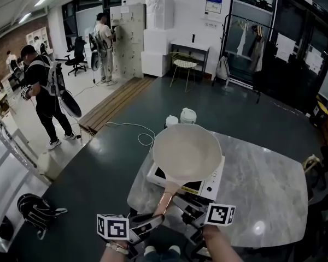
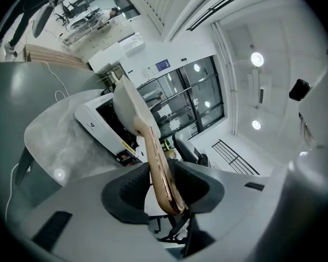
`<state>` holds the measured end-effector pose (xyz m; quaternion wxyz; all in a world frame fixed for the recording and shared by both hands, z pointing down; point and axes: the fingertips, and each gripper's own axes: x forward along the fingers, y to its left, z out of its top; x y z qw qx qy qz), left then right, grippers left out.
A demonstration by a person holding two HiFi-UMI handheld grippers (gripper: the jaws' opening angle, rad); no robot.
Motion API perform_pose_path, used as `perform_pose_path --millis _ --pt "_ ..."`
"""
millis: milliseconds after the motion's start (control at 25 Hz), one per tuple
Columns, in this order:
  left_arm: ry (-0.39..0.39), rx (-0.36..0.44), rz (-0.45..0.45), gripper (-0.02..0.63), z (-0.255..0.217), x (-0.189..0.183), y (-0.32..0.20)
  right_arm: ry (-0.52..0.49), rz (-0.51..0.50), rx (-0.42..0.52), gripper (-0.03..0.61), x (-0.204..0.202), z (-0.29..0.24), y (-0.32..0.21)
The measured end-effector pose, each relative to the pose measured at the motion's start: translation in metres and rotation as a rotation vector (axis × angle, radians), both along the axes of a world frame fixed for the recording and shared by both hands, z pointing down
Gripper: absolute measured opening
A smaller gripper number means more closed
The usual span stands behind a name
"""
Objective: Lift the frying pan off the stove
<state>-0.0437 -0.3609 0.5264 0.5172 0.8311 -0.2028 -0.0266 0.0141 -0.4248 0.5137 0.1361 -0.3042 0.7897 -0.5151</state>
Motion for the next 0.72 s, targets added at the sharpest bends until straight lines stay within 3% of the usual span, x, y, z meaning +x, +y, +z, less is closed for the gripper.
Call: perform_pose_path --millis 160,400,720 --pt "-0.032 0.001 0.005 0.152 -0.002 0.0 0.002 -0.04 0.045 -0.099 0.275 -0.006 0.024 -0.016" --pt "-0.076 0.004 0.013 0.152 -0.002 0.001 0.002 -0.127 0.053 -0.168 0.275 -0.021 0.03 -0.043" --pt "-0.146 0.01 0.058 0.156 -0.003 0.002 0.003 -0.118 0.037 -0.227 0.258 -0.037 0.039 -0.072"
